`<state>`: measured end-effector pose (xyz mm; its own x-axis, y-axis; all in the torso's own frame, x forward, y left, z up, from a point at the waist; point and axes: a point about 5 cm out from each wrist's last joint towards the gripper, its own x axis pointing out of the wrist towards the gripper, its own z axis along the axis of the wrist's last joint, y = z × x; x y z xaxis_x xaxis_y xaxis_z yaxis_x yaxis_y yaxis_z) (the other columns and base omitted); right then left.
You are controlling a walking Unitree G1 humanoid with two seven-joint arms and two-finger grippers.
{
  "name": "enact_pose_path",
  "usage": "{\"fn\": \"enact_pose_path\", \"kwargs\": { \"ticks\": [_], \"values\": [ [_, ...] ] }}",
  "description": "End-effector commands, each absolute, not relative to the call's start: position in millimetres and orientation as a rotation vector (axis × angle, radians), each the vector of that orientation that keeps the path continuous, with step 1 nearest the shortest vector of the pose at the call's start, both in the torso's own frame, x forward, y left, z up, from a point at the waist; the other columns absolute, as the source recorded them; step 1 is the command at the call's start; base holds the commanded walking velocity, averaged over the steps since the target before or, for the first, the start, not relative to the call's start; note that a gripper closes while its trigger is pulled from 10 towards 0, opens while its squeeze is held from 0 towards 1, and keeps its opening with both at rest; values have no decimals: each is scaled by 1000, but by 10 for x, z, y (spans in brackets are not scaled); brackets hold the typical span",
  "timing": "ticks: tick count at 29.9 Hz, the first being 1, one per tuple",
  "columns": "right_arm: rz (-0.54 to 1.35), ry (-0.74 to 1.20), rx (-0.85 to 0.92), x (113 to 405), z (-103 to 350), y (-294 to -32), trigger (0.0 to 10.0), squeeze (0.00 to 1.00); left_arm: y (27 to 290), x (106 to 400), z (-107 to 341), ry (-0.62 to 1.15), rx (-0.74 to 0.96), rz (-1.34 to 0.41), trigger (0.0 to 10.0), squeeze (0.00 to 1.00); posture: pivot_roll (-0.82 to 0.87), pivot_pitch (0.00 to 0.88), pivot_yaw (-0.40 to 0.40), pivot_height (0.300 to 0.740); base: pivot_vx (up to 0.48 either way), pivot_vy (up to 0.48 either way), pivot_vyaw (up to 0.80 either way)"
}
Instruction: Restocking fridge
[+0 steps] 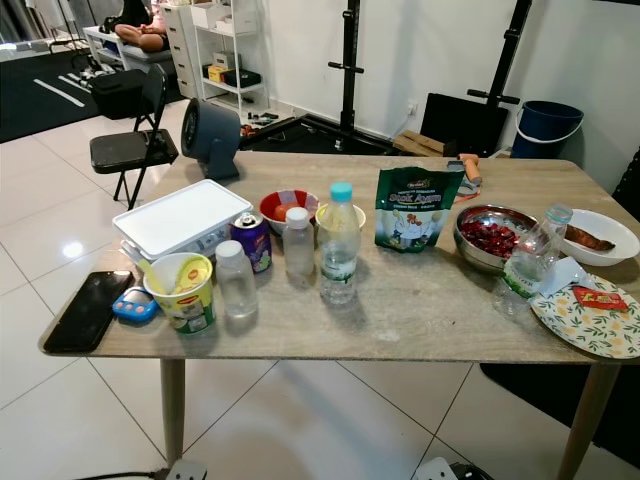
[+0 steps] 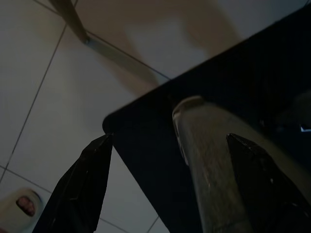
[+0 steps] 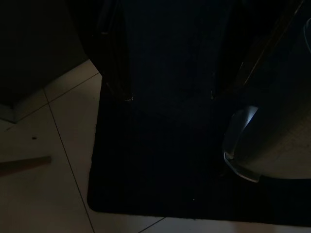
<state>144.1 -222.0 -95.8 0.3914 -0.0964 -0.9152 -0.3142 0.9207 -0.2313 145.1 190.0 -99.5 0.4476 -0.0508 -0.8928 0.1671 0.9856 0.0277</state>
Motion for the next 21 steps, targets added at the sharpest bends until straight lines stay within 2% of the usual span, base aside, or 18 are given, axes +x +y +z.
{"fn": "enact_pose_path", "kwargs": {
  "ticks": [1,11,21],
  "values": [
    [136,1175,-391,1424,-967,-2208,10000,0,1887,1450,-999,1109,116,-135,10000,0,-2,0,-18,740,0,0,0],
    [135,1134,-394,1574,-918,-2171,10000,0,1843,1426,-1013,1119,126,-160,10000,0,-21,0,-14,740,0,0,0],
    [117,1154,-386,1485,-945,-2208,10000,0,1849,1415,-1017,1126,137,-169,10000,0,-34,0,1,740,0,0,0]
  ]
}}
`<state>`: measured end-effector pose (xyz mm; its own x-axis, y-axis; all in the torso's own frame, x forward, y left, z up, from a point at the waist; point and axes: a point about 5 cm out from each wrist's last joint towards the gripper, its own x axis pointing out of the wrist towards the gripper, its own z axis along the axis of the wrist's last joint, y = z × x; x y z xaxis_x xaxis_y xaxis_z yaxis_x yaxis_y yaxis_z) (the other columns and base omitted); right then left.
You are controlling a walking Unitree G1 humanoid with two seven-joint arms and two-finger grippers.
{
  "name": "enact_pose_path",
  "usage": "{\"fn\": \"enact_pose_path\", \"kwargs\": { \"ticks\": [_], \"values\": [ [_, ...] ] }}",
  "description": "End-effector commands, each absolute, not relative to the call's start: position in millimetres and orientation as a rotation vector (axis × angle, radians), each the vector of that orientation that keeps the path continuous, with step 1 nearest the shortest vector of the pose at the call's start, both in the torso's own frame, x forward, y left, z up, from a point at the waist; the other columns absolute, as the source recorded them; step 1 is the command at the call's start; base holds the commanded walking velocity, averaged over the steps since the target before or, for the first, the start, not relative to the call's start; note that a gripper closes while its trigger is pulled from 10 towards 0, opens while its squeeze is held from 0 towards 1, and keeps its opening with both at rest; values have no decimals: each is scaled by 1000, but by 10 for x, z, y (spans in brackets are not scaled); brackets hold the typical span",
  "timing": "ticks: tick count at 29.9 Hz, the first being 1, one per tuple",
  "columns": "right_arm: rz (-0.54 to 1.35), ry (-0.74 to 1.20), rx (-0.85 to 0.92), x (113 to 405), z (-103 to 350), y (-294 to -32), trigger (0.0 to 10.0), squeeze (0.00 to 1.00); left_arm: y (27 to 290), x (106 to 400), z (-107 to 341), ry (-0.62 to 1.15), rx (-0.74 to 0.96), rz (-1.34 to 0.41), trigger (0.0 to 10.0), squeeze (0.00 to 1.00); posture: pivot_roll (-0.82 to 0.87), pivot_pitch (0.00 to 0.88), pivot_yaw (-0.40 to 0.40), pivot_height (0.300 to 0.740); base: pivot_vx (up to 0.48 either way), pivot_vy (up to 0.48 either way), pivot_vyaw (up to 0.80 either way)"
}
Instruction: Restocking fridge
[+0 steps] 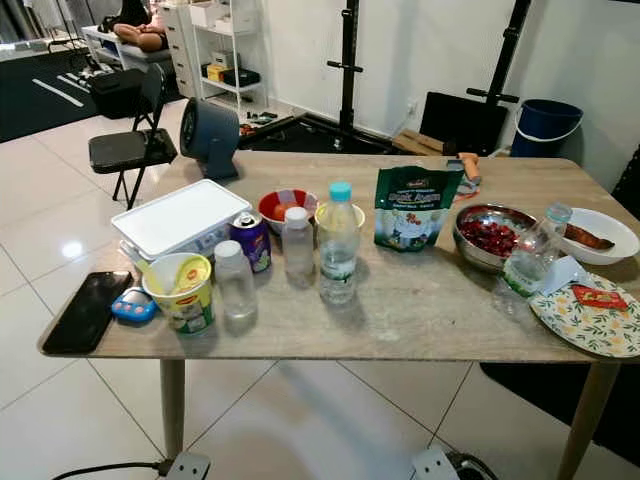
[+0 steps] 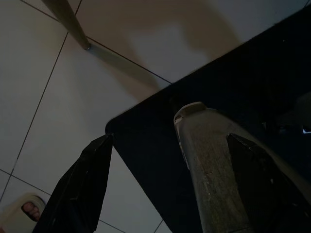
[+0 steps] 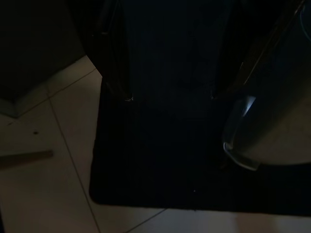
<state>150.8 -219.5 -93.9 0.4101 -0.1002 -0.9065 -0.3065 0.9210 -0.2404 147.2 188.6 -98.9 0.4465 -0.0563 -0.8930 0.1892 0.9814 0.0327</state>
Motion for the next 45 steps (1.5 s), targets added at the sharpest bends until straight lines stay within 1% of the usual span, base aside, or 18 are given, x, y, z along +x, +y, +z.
{"fn": "enact_pose_path", "kwargs": {
  "ticks": [1,3,7,9,14,16,27,28,29,30,33,34,40,41,42,43,44,45],
  "values": [
    [117,1154,-386,1485,-945,-2208,10000,0,1849,1415,-1017,1126,137,-169,10000,0,-34,0,1,740,0,0,0],
    [102,1158,-377,1459,-952,-2222,10000,0,1865,1412,-1016,1131,152,-179,10000,0,-53,0,18,740,0,0,0],
    [86,1165,-366,1422,-961,-2241,10000,0,1878,1445,-1004,1128,154,-176,10000,0,-57,0,17,740,0,0,0],
    [86,1171,-368,1409,-963,-2255,10000,0,1866,1518,-979,1110,149,-171,10000,0,-51,0,9,740,0,0,0],
    [82,1153,-368,1472,-938,-2265,10000,0,1818,1605,-950,1085,142,-176,10000,0,-58,0,10,740,0,0,0],
    [81,1146,-341,1513,-927,-2241,10000,0,1798,1593,-957,1089,140,-180,10000,0,-62,0,14,740,0,0,0],
    [139,1107,-390,1574,-914,-2170,10000,0,1785,1501,-995,1110,118,-165,10000,0,-40,0,-11,740,0,0,0],
    [132,1102,-381,1589,-908,-2173,10000,427,1788,1465,-1008,1119,115,-162,10000,0,-39,0,-13,740,0,0,0],
    [132,1102,-381,1589,-908,-2173,10000,427,1788,1465,-1008,1119,115,-162,10000,0,-39,0,-13,740,0,0,0],
    [129,1101,-371,1591,-906,-2176,10000,933,1790,1447,-1014,1123,114,-161,10000,0,-38,0,-14,740,0,0,0],
    [128,1102,-366,1591,-906,-2178,10000,933,1790,1437,-1018,1125,113,-160,10000,0,-38,0,-14,740,0,0,0],
    [131,1096,-359,1592,-904,-2177,10000,1000,1790,1428,-1021,1127,112,-159,10000,0,-36,0,-15,740,0,0,0],
    [135,1076,-322,1622,-892,-2159,10000,1000,1792,1425,-1022,1127,109,-157,10000,0,-33,0,-12,740,0,0,0],
    [125,1069,-291,1640,-885,-2155,10000,733,1793,1439,-1017,1125,109,-156,10000,0,-32,0,-11,740,0,0,0],
    [123,1069,-267,1648,-882,-2148,10000,518,1794,1452,-1012,1122,110,-156,10000,0,-30,0,-10,740,0,0,0],
    [123,1069,-267,1648,-882,-2148,10000,518,1794,1452,-1012,1122,110,-156,10000,0,-30,0,-10,740,0,0,0],
    [130,1070,-268,1654,-881,-2145,10000,63,1795,1462,-1008,1119,110,-156,10000,0,-30,0,-10,740,0,0,0],
    [136,1072,-258,1656,-881,-2137,10000,0,1796,1471,-1005,1117,110,-156,10000,0,-30,0,-10,740,0,0,0]
  ]
}}
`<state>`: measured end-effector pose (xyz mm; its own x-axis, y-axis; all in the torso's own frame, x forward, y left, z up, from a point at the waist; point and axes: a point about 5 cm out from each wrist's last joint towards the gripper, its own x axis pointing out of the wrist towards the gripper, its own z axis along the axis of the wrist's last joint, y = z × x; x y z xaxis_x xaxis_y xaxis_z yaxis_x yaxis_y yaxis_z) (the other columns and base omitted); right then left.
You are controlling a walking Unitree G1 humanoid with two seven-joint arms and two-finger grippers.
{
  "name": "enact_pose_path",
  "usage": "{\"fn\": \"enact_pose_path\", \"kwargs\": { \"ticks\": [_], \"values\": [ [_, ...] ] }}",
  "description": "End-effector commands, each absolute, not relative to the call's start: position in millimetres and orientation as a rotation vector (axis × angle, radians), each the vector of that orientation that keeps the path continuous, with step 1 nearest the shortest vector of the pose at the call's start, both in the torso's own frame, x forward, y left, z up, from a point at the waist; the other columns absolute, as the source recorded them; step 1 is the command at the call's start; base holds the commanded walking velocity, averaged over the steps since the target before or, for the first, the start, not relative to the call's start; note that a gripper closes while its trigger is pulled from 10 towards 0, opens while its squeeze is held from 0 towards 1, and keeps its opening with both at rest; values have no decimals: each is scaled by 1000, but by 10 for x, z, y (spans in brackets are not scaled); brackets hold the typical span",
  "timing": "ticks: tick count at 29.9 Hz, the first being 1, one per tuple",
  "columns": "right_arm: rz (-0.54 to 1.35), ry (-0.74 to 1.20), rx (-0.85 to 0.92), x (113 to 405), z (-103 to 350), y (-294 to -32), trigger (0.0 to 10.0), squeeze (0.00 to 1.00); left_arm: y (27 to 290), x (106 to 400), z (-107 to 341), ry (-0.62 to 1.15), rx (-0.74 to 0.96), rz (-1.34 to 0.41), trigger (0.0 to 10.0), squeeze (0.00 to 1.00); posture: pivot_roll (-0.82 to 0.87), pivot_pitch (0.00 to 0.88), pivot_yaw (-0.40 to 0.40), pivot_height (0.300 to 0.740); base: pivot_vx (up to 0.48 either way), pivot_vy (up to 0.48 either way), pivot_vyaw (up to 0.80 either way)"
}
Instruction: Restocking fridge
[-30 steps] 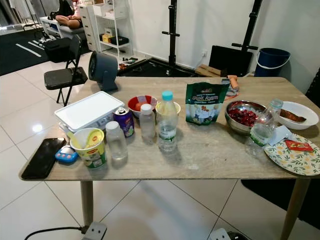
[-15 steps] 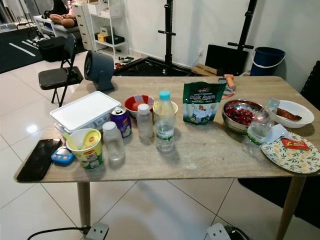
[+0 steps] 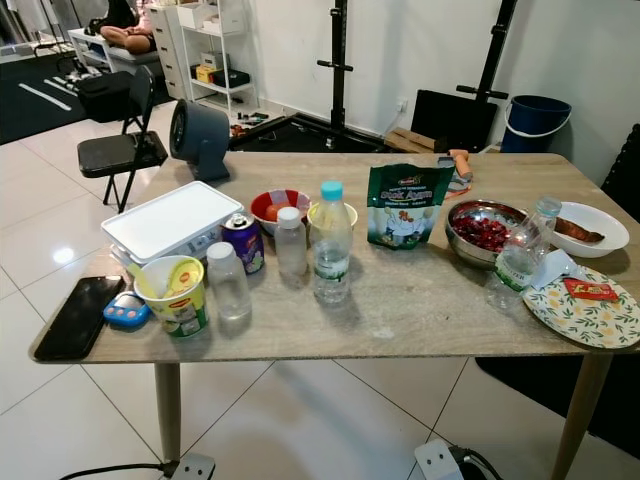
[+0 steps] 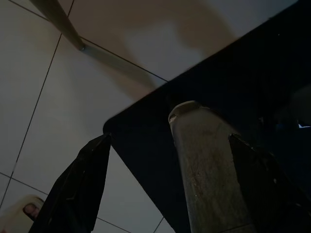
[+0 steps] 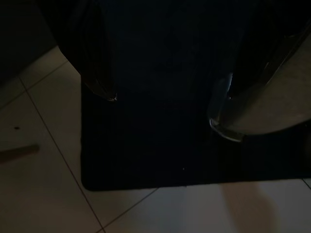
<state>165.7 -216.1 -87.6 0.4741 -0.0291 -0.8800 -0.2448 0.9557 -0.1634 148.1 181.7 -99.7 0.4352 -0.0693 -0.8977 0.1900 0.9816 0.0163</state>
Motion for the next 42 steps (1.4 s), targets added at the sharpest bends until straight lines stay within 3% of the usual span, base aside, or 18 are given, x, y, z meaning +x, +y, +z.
{"fn": "enact_pose_path", "kwargs": {
  "ticks": [1,33,42],
  "values": [
    [142,1070,-256,1662,-879,-2131,10000,0,1798,1475,-1003,1116,110,-155,10000,0,-31,0,-9,740,0,0,0],
    [140,1090,-207,1589,-897,-2178,10000,0,1761,1462,-1011,1121,125,-186,10000,0,-54,0,-2,740,0,0,800],
    [117,1091,-228,1575,-889,-2246,10000,0,1744,1469,-1010,1120,126,-194,10000,0,-59,0,-5,740,0,0,0]
  ]
}}
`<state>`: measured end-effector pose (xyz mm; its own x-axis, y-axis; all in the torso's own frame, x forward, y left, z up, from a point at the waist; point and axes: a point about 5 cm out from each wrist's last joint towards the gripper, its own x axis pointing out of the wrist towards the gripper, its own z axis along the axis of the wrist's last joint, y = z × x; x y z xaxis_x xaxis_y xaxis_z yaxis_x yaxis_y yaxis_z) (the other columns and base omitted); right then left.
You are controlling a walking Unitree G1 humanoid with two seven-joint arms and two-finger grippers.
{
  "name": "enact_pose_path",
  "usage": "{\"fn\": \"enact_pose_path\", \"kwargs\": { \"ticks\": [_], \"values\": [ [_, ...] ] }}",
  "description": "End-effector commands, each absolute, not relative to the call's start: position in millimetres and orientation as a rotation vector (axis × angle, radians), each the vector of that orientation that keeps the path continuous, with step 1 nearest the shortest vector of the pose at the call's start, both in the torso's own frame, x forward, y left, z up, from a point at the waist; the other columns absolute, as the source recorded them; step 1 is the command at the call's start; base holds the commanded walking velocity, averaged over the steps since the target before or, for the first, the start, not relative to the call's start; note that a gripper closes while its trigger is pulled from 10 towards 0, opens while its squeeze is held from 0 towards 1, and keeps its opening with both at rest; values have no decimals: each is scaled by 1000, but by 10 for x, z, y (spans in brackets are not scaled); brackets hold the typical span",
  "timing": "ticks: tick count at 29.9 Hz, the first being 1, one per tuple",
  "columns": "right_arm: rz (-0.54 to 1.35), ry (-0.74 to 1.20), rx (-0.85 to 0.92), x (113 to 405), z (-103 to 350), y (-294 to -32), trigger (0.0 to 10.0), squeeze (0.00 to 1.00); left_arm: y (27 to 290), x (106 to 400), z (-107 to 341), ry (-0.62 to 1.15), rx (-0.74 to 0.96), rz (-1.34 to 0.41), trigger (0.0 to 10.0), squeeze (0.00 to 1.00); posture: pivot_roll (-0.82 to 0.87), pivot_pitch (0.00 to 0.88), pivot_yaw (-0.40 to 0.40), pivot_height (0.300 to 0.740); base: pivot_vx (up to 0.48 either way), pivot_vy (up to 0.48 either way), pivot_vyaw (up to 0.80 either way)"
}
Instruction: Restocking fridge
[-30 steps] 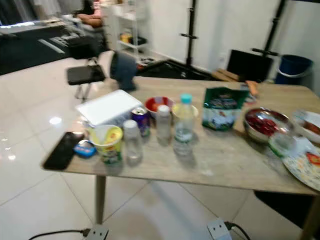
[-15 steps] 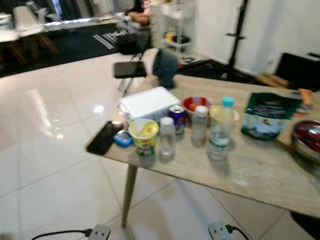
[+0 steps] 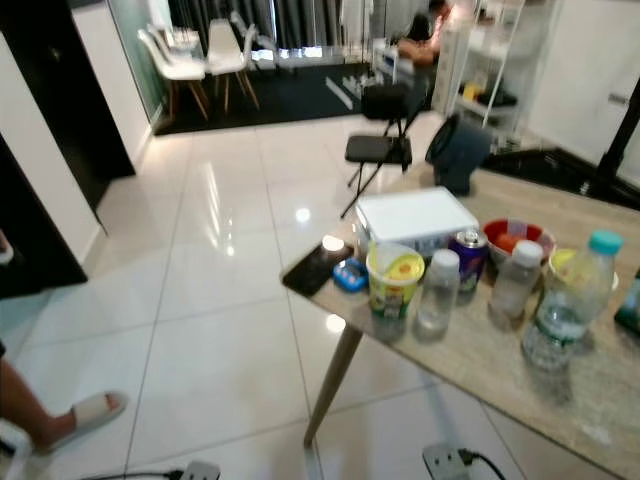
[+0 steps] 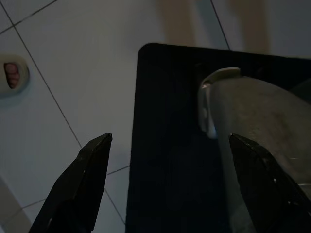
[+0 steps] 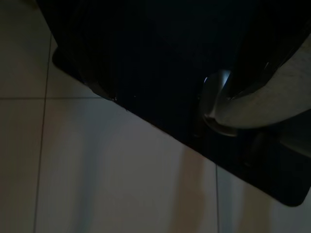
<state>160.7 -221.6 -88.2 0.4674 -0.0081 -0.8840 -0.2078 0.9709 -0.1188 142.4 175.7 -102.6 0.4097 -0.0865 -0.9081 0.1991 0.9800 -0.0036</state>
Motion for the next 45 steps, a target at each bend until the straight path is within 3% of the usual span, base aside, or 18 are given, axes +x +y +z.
{"fn": "enact_pose_path", "kwargs": {
  "ticks": [1,12,25,33,37,45],
  "values": [
    [110,1091,-227,1572,-886,-2263,10000,0,1743,1467,-1010,1120,126,-195,10000,0,-61,0,-4,740,0,0,0],
    [73,1116,-236,1475,-910,-2332,10000,0,1722,1431,-1026,1136,140,-220,10000,0,-74,0,0,740,0,-334,0],
    [27,1123,-231,1418,-916,-2398,10000,0,1715,1445,-1020,1130,124,-214,10000,0,-84,0,4,740,0,0,0],
    [190,1029,-73,1538,-861,-2276,10000,0,1717,1435,-1024,1130,122,-212,10000,0,-85,0,5,740,0,0,0],
    [503,952,-51,1654,-761,-2138,10000,0,1721,1429,-1025,1132,127,-217,10000,0,-99,0,11,740,0,0,0],
    [821,871,21,1778,-618,-1956,10000,0,1718,1464,-1012,1124,136,-227,10000,0,-101,0,21,740,0,0,0]
  ]
}}
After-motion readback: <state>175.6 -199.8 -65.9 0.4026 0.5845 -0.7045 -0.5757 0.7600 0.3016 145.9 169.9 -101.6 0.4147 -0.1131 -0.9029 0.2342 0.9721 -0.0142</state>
